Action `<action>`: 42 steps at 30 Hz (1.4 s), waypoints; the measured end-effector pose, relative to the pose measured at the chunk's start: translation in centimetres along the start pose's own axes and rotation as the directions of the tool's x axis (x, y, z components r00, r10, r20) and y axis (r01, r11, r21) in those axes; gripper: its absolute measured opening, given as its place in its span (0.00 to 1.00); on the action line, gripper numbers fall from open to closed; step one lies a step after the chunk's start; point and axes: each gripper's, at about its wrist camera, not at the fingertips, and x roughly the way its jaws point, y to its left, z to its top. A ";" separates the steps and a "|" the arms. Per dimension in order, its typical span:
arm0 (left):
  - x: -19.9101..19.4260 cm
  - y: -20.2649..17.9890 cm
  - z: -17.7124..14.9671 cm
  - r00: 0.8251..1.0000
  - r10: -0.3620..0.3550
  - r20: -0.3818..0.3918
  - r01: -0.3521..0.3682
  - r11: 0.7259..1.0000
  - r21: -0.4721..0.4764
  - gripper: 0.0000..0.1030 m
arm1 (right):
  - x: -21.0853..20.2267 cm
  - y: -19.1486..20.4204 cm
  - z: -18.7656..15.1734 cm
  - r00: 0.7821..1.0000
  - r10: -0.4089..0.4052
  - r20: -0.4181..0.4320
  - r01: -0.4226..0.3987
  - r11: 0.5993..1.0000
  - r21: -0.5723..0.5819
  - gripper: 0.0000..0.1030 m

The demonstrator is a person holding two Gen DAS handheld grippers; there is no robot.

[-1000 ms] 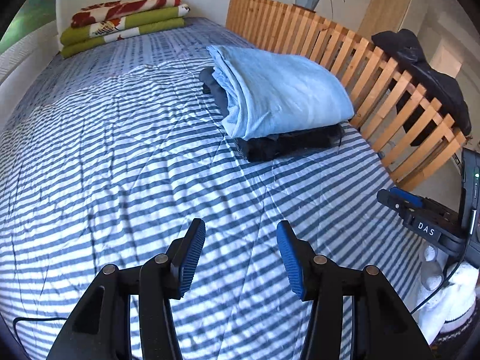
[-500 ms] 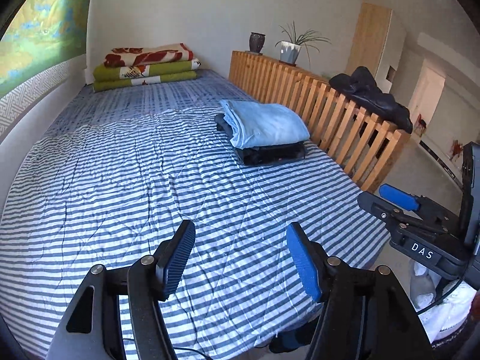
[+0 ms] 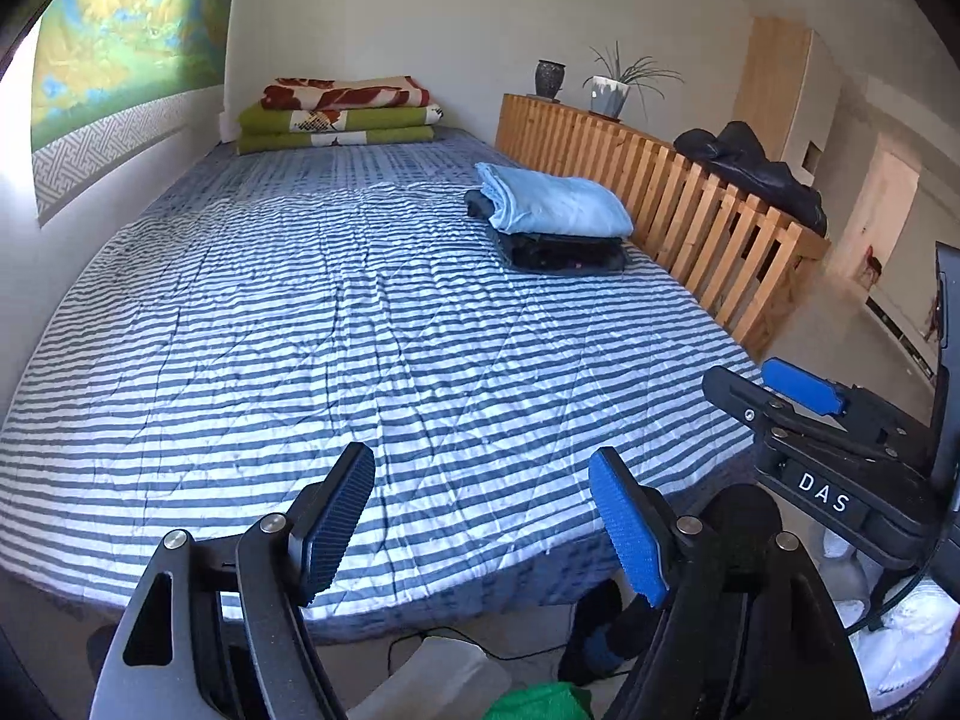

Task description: Organize objects

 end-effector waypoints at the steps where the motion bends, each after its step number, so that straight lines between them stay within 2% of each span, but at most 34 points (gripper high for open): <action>1: 0.2 0.0 -0.3 1.000 0.015 0.001 -0.015 1.000 0.001 0.75 | 0.0 0.3 -0.2 1.000 -0.001 -0.003 0.001 1.000 -0.012 0.54; 8: 1.8 2.0 -0.5 0.998 0.046 -0.033 -0.047 0.998 -0.037 0.75 | 0.9 2.0 -1.6 1.000 -0.002 -0.026 0.001 0.999 -0.046 0.54; 12: 3.3 2.6 -0.1 0.998 0.038 -0.055 -0.041 0.998 -0.045 0.75 | 2.5 2.1 -1.6 0.999 -0.010 -0.048 0.008 0.999 -0.043 0.54; 24: 7.2 0.9 1.1 0.994 0.018 -0.106 -0.020 1.000 -0.018 0.75 | 5.2 0.0 -1.0 0.997 -0.031 -0.074 0.030 0.999 -0.015 0.54; 42: 9.2 -0.6 1.6 0.992 0.007 -0.124 -0.007 1.000 0.001 0.75 | 6.1 -1.7 -1.1 0.996 -0.027 -0.090 0.028 1.000 0.014 0.54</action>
